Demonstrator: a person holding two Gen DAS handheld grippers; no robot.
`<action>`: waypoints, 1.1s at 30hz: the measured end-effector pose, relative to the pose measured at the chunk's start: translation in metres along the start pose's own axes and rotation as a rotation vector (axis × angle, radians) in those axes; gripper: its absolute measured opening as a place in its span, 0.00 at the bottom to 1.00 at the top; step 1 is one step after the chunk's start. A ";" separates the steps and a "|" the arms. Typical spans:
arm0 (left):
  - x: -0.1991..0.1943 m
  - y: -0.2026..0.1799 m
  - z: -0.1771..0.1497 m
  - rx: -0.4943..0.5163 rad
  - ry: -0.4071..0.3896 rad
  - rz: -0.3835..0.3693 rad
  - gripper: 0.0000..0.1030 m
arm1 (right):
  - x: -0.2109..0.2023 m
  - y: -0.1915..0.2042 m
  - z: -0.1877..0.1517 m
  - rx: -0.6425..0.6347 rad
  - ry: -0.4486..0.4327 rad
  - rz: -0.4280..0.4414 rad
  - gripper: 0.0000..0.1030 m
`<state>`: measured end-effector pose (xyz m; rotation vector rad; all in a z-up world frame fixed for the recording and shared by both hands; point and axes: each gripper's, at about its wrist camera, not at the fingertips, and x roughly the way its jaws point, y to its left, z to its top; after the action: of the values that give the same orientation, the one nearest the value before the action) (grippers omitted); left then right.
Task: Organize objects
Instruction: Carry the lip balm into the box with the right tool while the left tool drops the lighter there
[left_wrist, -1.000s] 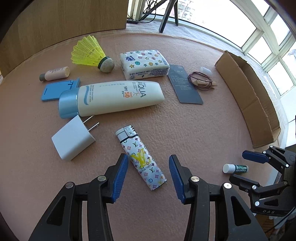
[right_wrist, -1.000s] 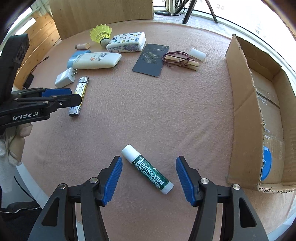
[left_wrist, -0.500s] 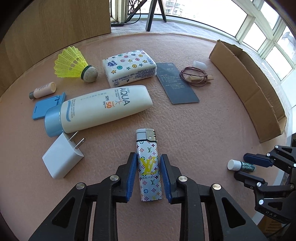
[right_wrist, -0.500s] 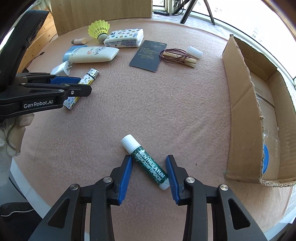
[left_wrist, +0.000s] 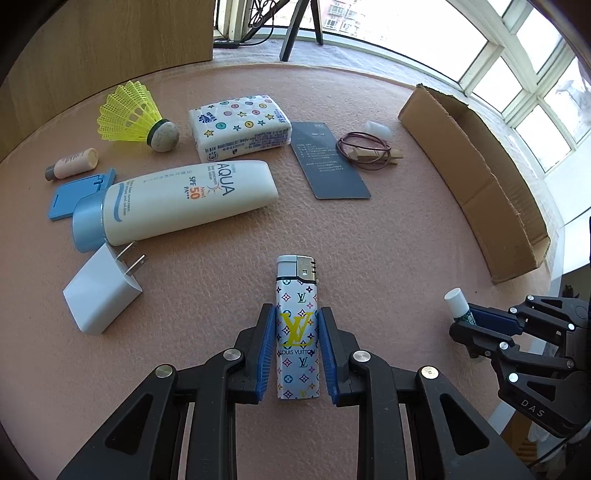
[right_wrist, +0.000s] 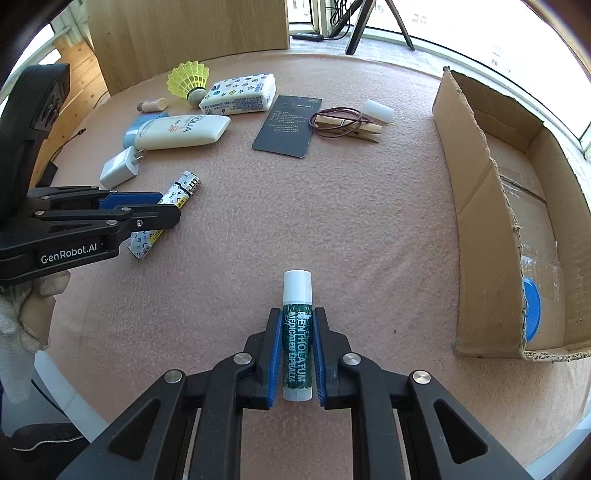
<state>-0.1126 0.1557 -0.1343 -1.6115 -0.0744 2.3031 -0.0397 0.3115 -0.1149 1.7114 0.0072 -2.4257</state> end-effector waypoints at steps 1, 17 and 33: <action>-0.001 -0.002 0.001 0.000 -0.003 -0.009 0.24 | -0.005 -0.002 -0.001 0.014 -0.011 0.011 0.13; -0.030 -0.091 0.061 0.118 -0.115 -0.123 0.24 | -0.094 -0.097 0.003 0.271 -0.250 0.014 0.13; 0.011 -0.208 0.108 0.256 -0.112 -0.165 0.24 | -0.098 -0.182 0.002 0.363 -0.276 -0.083 0.13</action>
<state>-0.1667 0.3709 -0.0579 -1.3005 0.0579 2.1745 -0.0355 0.5043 -0.0399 1.5049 -0.4294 -2.8441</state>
